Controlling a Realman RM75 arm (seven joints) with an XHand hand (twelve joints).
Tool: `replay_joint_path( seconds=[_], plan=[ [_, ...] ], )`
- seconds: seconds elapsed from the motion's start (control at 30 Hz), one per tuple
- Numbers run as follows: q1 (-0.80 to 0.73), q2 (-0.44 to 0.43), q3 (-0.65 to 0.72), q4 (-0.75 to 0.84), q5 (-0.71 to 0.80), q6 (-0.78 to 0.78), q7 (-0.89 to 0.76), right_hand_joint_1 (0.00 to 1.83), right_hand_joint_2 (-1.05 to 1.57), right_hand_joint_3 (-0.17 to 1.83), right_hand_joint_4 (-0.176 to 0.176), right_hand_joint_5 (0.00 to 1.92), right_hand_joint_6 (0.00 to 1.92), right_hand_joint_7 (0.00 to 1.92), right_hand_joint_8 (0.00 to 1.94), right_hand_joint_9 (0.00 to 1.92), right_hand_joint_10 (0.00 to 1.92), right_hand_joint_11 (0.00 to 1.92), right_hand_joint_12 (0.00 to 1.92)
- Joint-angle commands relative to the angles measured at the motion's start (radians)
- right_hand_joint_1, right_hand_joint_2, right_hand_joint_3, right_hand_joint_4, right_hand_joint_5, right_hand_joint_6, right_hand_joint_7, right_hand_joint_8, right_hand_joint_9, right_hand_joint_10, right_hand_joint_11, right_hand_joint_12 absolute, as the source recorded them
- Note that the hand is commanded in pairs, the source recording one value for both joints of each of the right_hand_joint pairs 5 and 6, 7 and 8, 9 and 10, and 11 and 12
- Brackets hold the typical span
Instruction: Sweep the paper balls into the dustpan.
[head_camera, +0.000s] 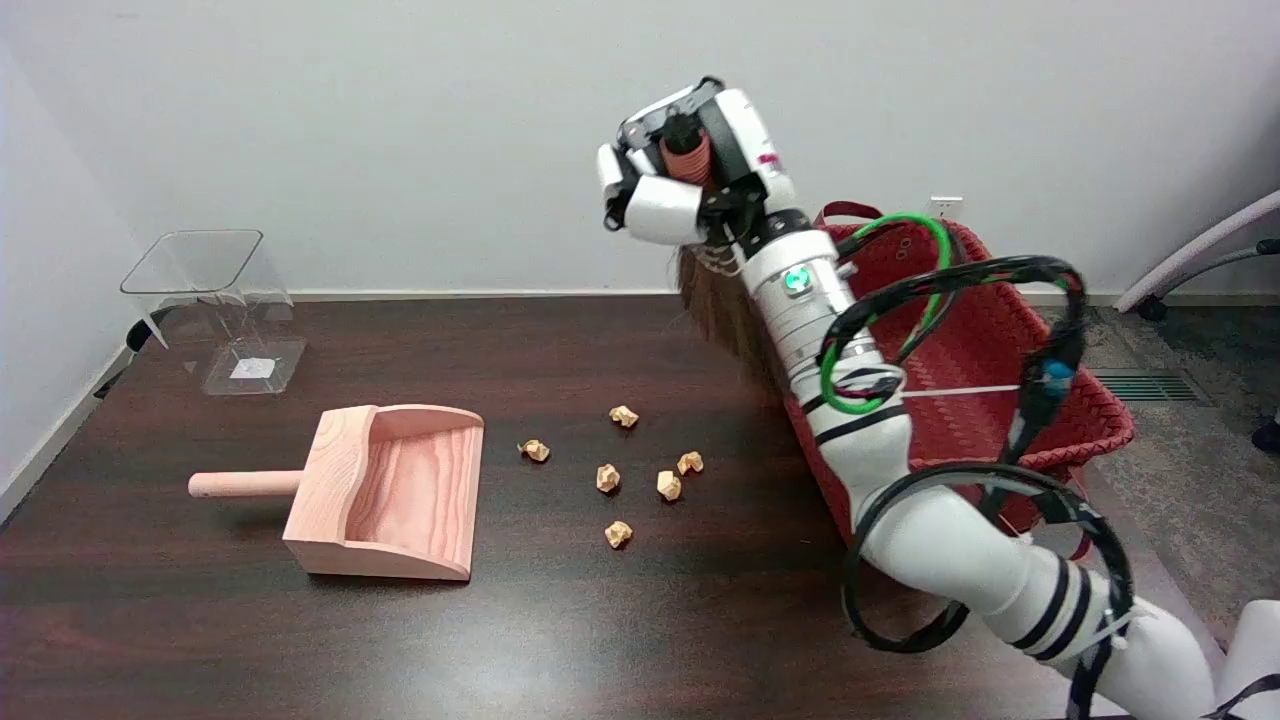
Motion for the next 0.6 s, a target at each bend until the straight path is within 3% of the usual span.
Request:
replay_joint_path(
  seconds=[0.03, 0.6],
  plan=[
    [0.021, -0.152, -0.062, 0.172, 0.0, -0.025, -0.041, 1.2, 0.95, 1.17, 0.0, 1.92, 1.92, 1.92, 1.92, 1.92, 1.92, 1.92, 1.92],
    [0.02, -0.171, -0.124, 0.377, 0.007, 0.158, -0.039, 1.19, 0.97, 1.18, 0.0, 1.92, 1.92, 1.92, 1.92, 1.92, 1.92, 1.92, 1.92]
  ],
)
